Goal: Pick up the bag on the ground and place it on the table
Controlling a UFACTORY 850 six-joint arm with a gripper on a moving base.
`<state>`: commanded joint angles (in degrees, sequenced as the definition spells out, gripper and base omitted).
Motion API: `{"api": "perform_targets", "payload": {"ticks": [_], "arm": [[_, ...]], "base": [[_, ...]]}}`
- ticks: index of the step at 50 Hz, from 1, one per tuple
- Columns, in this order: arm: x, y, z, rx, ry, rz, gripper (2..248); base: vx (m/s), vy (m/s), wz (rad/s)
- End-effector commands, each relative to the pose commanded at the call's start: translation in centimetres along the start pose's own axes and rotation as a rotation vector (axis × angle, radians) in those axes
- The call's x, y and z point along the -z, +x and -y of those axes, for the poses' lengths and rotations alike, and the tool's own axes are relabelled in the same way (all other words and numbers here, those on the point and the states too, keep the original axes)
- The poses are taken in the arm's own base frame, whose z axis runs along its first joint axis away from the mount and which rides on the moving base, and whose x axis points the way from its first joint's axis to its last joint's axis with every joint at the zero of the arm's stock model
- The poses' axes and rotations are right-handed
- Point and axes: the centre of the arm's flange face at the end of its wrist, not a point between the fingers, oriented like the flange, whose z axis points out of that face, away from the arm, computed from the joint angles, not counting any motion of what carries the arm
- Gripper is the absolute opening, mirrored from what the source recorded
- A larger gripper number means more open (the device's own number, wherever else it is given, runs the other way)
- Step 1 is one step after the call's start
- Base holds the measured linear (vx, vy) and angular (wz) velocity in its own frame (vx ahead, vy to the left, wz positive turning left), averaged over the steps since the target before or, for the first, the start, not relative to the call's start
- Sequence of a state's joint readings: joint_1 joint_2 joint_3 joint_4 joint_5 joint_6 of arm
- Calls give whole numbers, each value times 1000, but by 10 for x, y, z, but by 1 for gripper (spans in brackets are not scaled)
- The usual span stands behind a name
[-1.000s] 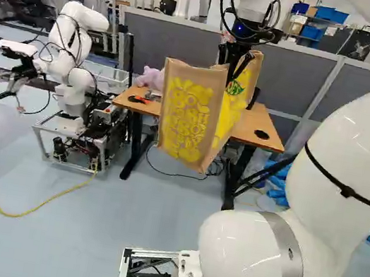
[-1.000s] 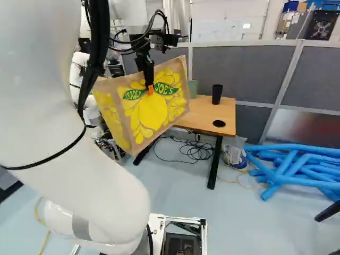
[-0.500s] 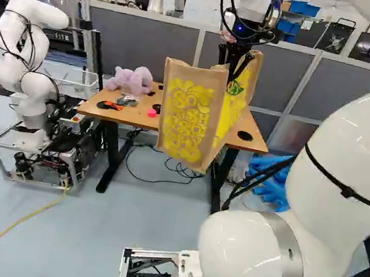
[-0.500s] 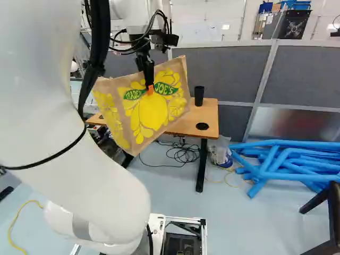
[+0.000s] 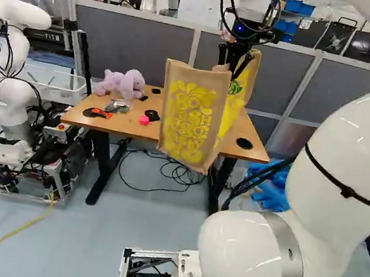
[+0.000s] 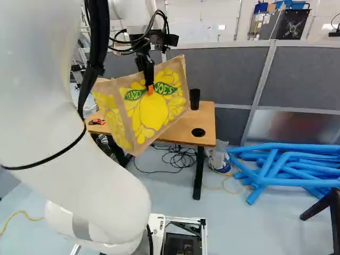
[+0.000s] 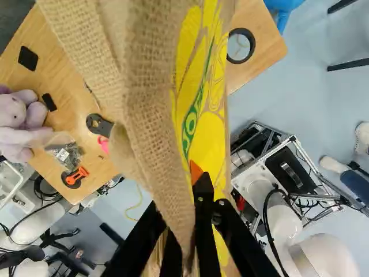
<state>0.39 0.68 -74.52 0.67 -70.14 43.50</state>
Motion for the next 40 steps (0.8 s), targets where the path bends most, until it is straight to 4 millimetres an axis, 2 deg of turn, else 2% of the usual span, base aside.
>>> {"api": "perform_targets", "payload": {"ticks": [40], "arm": [[0, 0, 0, 0, 0, 0, 22]], "base": [[98, 1, -3]]}}
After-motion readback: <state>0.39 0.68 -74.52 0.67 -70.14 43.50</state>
